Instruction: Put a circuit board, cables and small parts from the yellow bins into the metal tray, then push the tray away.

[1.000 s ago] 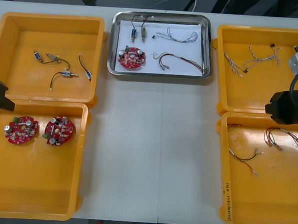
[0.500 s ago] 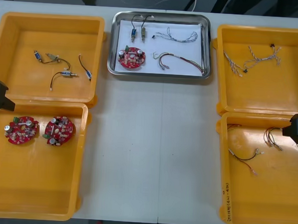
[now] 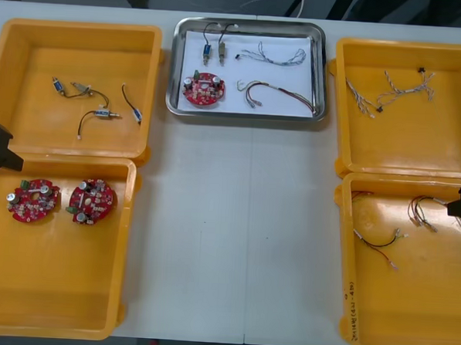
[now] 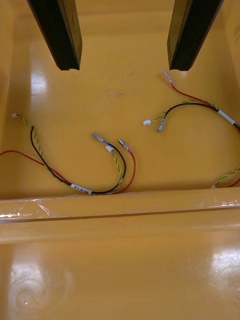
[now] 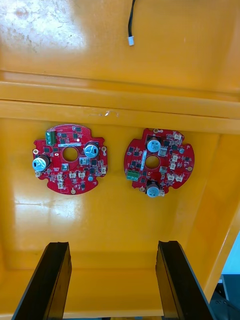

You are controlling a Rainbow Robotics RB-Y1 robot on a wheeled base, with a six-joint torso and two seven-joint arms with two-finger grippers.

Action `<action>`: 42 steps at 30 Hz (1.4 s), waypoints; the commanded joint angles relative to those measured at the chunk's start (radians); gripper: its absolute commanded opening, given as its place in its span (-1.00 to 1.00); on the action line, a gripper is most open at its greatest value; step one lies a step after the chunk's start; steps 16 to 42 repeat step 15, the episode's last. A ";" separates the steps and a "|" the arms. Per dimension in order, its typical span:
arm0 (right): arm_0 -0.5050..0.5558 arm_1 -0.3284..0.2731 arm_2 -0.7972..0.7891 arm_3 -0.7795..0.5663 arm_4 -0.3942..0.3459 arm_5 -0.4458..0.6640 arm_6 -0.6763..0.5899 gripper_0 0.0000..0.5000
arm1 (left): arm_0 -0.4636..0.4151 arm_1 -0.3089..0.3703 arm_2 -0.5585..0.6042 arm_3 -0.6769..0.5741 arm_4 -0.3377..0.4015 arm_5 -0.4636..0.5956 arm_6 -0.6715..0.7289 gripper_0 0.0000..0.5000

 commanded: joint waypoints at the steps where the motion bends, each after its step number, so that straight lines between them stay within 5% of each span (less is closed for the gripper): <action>1: 0.011 -0.038 -0.035 -0.008 -0.013 0.003 0.015 1.00 | 0.012 0.048 0.030 -0.026 0.006 0.006 -0.063 1.00; 42: 0.014 -0.038 -0.035 -0.006 -0.016 0.003 0.006 1.00 | 0.012 0.048 0.030 -0.026 0.006 0.006 -0.063 1.00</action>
